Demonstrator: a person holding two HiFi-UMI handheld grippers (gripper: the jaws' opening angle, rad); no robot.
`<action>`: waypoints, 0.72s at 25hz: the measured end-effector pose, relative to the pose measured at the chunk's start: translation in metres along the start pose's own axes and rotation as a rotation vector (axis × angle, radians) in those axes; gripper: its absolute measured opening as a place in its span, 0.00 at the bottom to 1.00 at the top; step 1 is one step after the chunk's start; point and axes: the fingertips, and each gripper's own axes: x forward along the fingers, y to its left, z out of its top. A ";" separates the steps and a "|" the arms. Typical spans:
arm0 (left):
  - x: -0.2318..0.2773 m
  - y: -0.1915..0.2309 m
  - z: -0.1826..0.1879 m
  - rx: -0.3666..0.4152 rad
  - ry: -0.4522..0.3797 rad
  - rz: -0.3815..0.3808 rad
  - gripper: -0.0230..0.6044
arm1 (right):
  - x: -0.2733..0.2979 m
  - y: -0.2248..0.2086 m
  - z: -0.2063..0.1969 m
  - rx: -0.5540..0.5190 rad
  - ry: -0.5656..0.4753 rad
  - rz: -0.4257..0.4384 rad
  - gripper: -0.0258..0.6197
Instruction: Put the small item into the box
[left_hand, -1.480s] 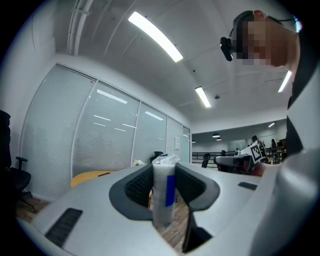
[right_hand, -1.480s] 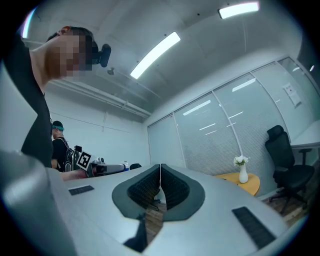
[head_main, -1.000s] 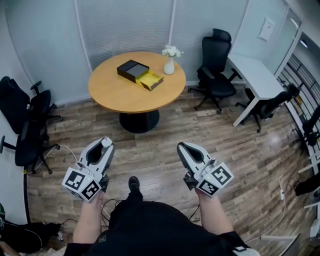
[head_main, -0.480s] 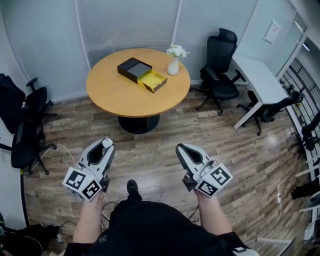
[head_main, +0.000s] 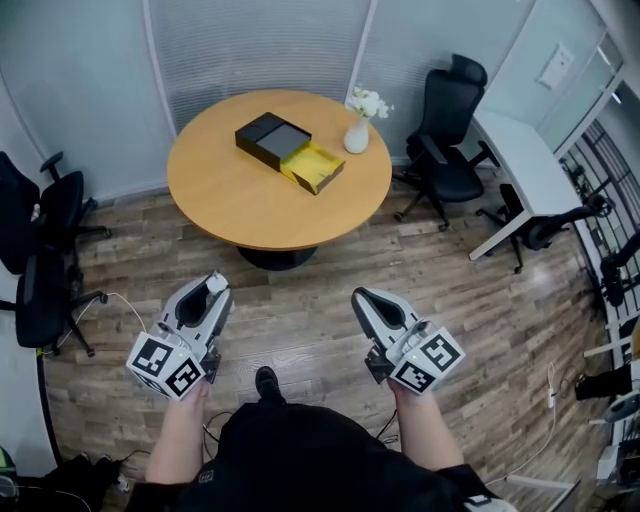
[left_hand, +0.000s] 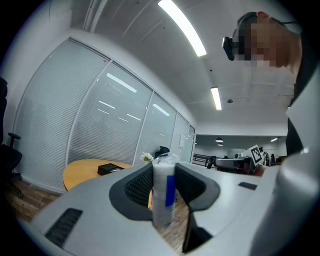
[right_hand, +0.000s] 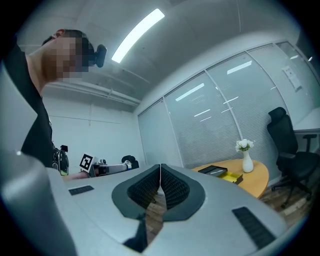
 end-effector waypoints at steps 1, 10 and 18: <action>0.003 0.006 0.001 -0.002 0.000 -0.002 0.26 | 0.007 -0.002 0.000 0.000 0.003 -0.002 0.09; 0.019 0.053 0.017 0.006 -0.018 -0.014 0.26 | 0.059 -0.012 0.009 -0.023 0.005 -0.003 0.09; 0.011 0.092 0.033 0.024 -0.045 -0.019 0.26 | 0.105 -0.001 0.016 -0.046 -0.007 0.009 0.09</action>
